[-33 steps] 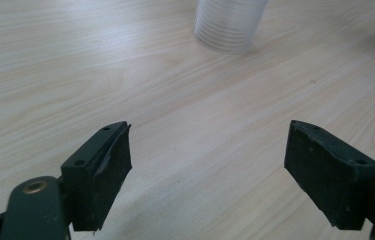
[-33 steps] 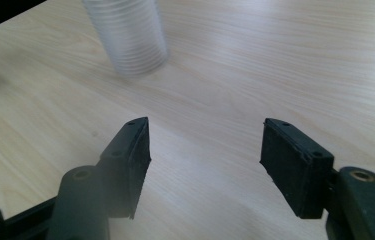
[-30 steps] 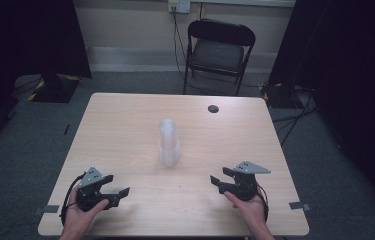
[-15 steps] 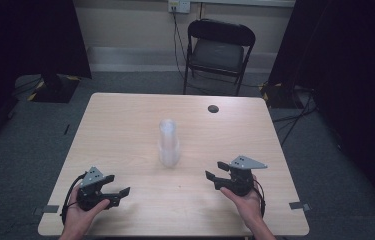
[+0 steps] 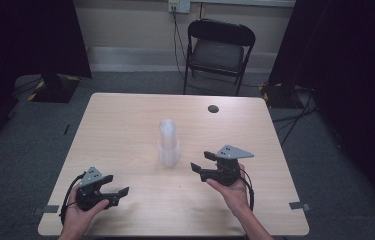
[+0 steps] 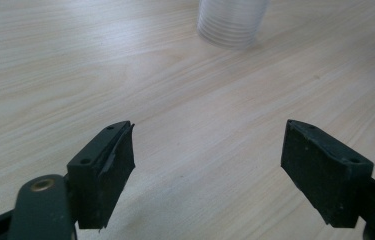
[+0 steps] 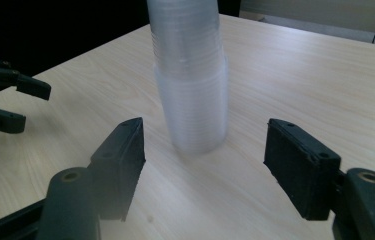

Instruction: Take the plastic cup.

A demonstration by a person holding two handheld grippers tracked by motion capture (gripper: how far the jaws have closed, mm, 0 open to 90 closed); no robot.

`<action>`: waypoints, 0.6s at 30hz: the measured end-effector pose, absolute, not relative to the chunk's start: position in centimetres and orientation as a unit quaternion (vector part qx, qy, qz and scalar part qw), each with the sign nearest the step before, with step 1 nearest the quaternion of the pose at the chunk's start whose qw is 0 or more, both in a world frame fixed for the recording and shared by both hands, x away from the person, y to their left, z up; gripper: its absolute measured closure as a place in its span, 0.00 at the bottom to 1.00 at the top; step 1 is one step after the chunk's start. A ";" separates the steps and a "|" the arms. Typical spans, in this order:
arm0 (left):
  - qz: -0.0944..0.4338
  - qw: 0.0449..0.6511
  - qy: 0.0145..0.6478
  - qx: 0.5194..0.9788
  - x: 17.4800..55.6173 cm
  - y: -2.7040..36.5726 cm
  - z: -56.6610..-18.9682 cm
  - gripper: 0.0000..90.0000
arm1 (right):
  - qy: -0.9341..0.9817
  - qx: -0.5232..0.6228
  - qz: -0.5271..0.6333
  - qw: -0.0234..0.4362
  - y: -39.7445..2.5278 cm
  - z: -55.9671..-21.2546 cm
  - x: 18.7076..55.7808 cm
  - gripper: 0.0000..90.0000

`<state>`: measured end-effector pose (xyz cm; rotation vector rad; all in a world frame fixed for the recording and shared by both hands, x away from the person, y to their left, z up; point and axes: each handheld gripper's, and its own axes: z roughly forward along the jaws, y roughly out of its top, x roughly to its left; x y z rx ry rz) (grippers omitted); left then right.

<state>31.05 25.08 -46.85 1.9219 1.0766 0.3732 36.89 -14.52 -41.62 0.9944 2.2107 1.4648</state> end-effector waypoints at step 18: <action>0.145 0.432 0.435 0.777 31.1 25.0 -47.0 0.23 | 0.775 0.323 0.525 0.137 -11.3 -39.7 39.7 0.29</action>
